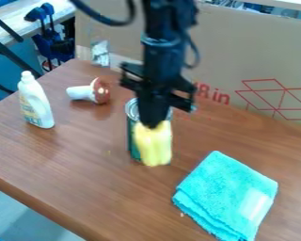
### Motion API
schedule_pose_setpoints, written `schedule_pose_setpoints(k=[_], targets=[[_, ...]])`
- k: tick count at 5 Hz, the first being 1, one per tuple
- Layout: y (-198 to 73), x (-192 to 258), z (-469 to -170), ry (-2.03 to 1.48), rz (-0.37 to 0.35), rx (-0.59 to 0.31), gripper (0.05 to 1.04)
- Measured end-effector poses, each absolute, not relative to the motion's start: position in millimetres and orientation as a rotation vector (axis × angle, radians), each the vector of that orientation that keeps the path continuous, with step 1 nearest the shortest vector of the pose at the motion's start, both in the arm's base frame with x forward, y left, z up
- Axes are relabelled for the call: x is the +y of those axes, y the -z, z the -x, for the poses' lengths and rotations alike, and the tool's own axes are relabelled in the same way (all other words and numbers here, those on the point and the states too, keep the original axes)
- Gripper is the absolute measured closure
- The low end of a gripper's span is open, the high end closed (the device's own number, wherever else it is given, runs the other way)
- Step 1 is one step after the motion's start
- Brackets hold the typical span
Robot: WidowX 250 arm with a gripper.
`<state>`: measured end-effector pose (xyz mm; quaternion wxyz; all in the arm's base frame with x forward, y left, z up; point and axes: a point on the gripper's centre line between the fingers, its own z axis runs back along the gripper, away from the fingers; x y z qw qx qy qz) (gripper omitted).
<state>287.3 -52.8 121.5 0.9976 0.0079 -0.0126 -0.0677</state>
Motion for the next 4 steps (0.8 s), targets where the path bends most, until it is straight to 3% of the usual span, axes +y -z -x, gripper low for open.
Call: schedule_pose_setpoints(k=[2, 4], targets=[[-102, -146, -290, 0.417, -0.073, 0.043, 0.963], [-105, -180, -289, 0.549, -0.035, -0.031, 0.964]])
